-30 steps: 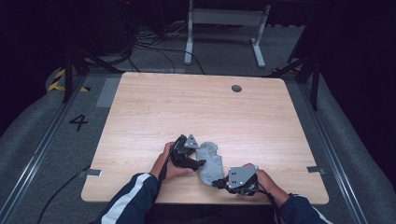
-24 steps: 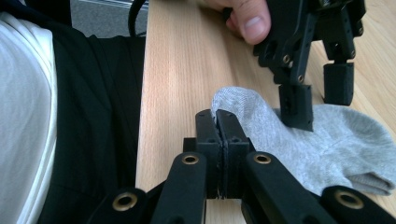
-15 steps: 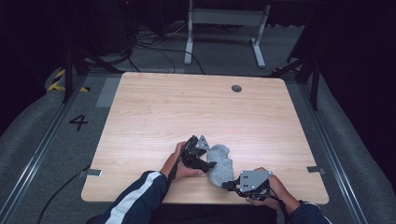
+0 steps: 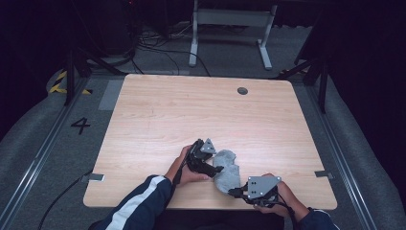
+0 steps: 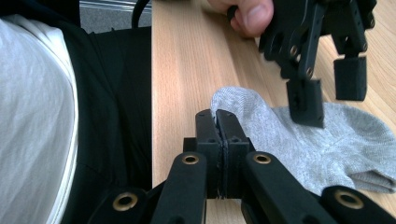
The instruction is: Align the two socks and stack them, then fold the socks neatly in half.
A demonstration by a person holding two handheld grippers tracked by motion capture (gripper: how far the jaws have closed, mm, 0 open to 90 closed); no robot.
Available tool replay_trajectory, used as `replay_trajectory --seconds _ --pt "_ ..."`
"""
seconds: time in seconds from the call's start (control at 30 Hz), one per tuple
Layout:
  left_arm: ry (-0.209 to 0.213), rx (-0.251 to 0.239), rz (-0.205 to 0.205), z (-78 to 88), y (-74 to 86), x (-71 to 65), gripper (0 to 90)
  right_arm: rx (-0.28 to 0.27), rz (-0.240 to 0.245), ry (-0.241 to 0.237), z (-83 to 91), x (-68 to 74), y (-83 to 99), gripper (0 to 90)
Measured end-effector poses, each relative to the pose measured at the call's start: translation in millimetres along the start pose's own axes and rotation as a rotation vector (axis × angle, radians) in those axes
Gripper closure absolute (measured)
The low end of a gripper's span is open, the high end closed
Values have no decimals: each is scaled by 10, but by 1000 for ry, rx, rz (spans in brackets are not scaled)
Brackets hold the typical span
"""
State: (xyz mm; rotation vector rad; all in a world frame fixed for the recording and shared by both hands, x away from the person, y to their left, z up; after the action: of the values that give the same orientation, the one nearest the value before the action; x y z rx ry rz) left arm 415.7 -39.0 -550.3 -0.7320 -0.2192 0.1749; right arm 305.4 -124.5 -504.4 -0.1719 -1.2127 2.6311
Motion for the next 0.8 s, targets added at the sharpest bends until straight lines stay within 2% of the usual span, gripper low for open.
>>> replay_trajectory --seconds 0.17,0.37,0.57,0.63,0.73,0.8 --pt "20 -5 19 -32 5 -13 251 -17 10 6 40 7 -44 896" --pt "29 -11 -5 -28 13 -25 249 -55 16 24 97 -27 -102 897" --pt "56 -12 -44 -12 21 -70 256 -88 22 43 164 -56 -168 897" --pt "63 -18 -42 -16 11 -93 255 -93 22 52 188 -63 -174 898" --pt "72 -15 -61 -17 7 -115 256 -102 21 64 228 -71 -164 898" --pt "76 -23 -55 -26 -6 -134 256 -107 21 70 248 -80 -171 898"
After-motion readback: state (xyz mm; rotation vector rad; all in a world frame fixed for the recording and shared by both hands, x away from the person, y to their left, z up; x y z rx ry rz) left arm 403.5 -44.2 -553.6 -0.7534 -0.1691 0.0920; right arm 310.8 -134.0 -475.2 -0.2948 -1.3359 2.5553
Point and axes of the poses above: each handheld gripper's, and its own axes: z roughly backward along the jaws, y roughly out of its underside, x roughly to its left, the point moved 10 cm from there along -z, roughly forward along the jaws, and after that the axes turned 14 degrees about -z, right-handed, at the moved point
